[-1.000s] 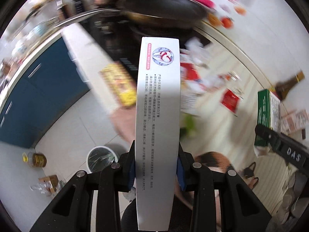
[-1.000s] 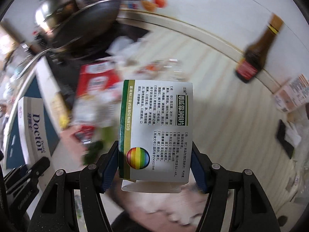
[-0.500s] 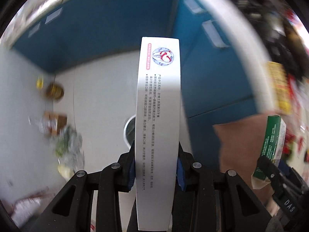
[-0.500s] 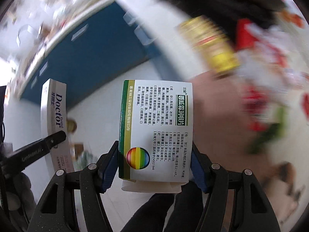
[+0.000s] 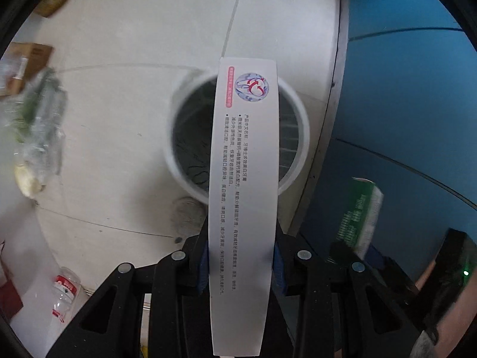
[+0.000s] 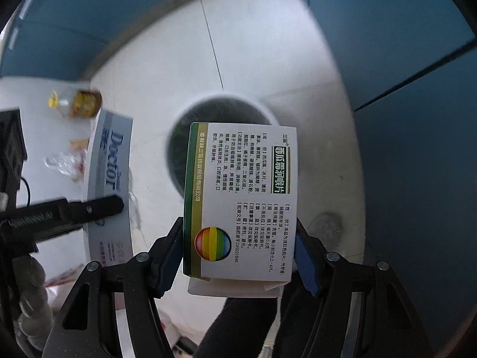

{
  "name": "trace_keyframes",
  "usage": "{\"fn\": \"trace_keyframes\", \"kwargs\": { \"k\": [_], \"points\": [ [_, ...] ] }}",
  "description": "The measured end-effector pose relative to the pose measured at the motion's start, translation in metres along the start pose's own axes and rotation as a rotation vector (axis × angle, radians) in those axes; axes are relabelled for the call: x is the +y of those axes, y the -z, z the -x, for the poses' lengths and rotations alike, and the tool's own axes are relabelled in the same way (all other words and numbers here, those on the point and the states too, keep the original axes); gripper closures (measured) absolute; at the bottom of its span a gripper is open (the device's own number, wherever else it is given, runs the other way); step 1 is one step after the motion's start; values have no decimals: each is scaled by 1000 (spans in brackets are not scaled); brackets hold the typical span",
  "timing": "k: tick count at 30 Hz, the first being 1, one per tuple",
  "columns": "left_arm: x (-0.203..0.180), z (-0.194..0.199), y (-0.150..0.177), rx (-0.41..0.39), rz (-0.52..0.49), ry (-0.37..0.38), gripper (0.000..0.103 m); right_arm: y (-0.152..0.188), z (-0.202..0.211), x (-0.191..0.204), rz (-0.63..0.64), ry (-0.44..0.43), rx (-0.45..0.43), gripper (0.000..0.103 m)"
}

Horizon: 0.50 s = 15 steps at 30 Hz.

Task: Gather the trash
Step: 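Carry both boxes down over the white bin and open both tools to drop them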

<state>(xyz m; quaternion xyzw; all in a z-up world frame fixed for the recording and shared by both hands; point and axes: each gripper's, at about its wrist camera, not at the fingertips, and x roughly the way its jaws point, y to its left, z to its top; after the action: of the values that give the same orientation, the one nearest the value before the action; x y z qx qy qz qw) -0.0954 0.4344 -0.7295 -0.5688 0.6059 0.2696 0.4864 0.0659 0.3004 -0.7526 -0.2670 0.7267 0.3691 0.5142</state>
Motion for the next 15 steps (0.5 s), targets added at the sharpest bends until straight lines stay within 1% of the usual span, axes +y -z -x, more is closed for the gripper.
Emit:
{"fn": "trace_keyframes", "kwargs": {
  "k": [3,4,5,6,7,8,9,11,12,13,15],
  "points": [
    [8,-29,-19,35,-7,5,70,-12,-42,-8,4,-18,69,34],
    [9,-32,-20,36,-9,-9,68,-16,-51,-9,9,-27,87,33],
    [11,-35,-23,34,-10,-26,61,-17,-61,-7,21,-27,105,33],
    [14,-35,-25,35,-6,-37,40,-17,-67,-6,32,-15,110,28],
    [17,-34,-26,21,-7,-44,17,-18,-69,-7,37,-2,111,17],
    [17,-30,-25,4,-10,-57,9,-23,-68,-18,35,4,110,13],
    [18,-25,-23,-10,-10,-66,6,-28,-68,-19,36,5,107,11],
    [24,-13,-17,-38,-1,-80,6,-31,-61,-18,29,15,105,11],
    [24,-7,-14,-52,-3,-97,6,-29,-56,-17,30,18,100,11],
    [25,2,-10,-77,-1,-119,6,-37,-56,-23,36,27,100,9],
    [16,21,-2,-120,-6,-162,6,-34,-45,-19,55,83,75,8]
  ]
}}
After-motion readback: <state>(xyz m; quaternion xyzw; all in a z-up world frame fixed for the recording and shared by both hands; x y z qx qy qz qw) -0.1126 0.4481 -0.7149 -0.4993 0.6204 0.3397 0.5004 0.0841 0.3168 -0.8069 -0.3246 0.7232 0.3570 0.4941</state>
